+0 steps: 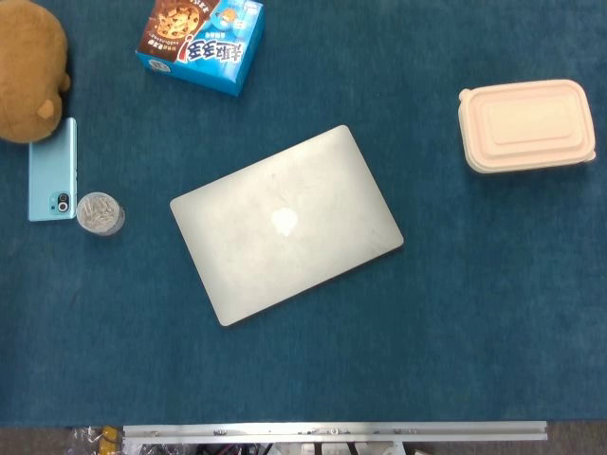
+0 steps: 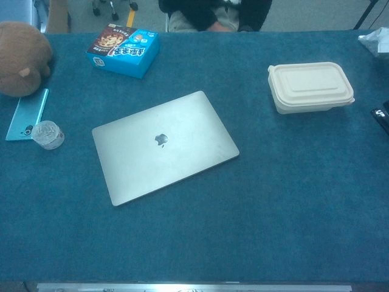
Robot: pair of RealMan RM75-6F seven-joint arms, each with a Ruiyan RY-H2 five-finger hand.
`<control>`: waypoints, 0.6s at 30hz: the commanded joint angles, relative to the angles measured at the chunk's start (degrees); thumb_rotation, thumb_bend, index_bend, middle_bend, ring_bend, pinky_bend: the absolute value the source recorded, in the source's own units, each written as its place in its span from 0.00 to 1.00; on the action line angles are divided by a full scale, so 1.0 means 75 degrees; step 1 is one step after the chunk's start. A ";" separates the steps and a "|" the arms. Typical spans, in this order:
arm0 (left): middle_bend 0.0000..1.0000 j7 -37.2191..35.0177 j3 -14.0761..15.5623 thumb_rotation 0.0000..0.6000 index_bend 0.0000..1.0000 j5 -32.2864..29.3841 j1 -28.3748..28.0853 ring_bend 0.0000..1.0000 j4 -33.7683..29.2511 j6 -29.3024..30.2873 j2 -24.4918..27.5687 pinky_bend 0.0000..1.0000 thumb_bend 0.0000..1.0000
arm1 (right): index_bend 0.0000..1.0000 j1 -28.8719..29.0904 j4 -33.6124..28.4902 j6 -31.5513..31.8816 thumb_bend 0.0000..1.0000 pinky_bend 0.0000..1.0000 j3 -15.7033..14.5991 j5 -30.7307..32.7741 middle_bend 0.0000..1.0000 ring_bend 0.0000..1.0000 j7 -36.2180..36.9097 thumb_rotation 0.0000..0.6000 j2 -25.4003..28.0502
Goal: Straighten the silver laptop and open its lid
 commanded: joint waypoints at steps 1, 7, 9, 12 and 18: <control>0.13 0.0008 0.0008 1.00 0.17 0.0008 -0.0004 0.09 0.0008 -0.0014 -0.0009 0.10 0.34 | 0.00 -0.0007 0.0005 -0.0003 0.40 0.10 -0.0007 0.0008 0.04 0.00 -0.0001 1.00 -0.0001; 0.13 -0.0003 0.0017 1.00 0.17 0.0018 -0.0006 0.09 0.0028 -0.0022 -0.0017 0.10 0.34 | 0.00 -0.0047 0.0004 0.0054 0.40 0.10 -0.0029 -0.0032 0.04 0.00 0.0028 1.00 0.0013; 0.13 -0.0005 0.0009 1.00 0.17 0.0037 -0.0034 0.09 0.0023 -0.0046 -0.0014 0.10 0.34 | 0.00 -0.0058 -0.0002 0.0088 0.40 0.10 -0.0016 -0.0039 0.04 0.00 0.0035 1.00 0.0030; 0.13 0.0034 0.0018 1.00 0.17 0.0119 -0.0110 0.09 -0.0009 -0.0136 0.0004 0.10 0.34 | 0.00 -0.0060 -0.0016 0.0097 0.40 0.10 -0.0004 -0.0038 0.04 0.00 0.0058 1.00 0.0050; 0.12 -0.0292 0.0164 1.00 0.17 0.0427 -0.0409 0.08 -0.0152 -0.0633 0.0176 0.10 0.34 | 0.00 -0.0031 0.0007 0.0086 0.40 0.10 0.0025 -0.0055 0.04 0.00 0.0106 1.00 0.0040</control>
